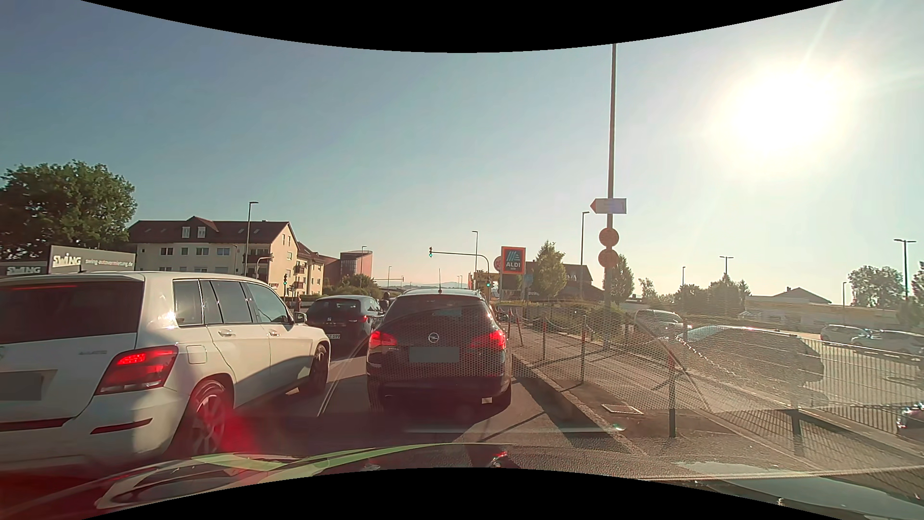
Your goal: Follow the waypoints while adhering to traffic rules and regulations
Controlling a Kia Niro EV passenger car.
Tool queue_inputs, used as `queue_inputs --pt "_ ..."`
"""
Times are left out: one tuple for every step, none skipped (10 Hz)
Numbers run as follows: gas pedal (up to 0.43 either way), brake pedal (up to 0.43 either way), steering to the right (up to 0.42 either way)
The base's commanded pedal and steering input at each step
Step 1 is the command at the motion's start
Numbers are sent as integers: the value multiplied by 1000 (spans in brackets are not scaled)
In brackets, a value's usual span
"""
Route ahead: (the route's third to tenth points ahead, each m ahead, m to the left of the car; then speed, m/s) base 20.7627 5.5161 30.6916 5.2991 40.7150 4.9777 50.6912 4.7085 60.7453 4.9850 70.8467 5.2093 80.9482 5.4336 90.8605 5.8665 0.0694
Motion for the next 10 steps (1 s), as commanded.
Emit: queue_inputs --pt "98 0 -17" --pt "189 0 -17" --pt "189 0 -18" --pt "189 0 -23" --pt "189 0 -28" --pt "189 0 -30" --pt "189 0 -30" --pt "197 0 -30" --pt "209 0 -30" --pt "220 0 -30"
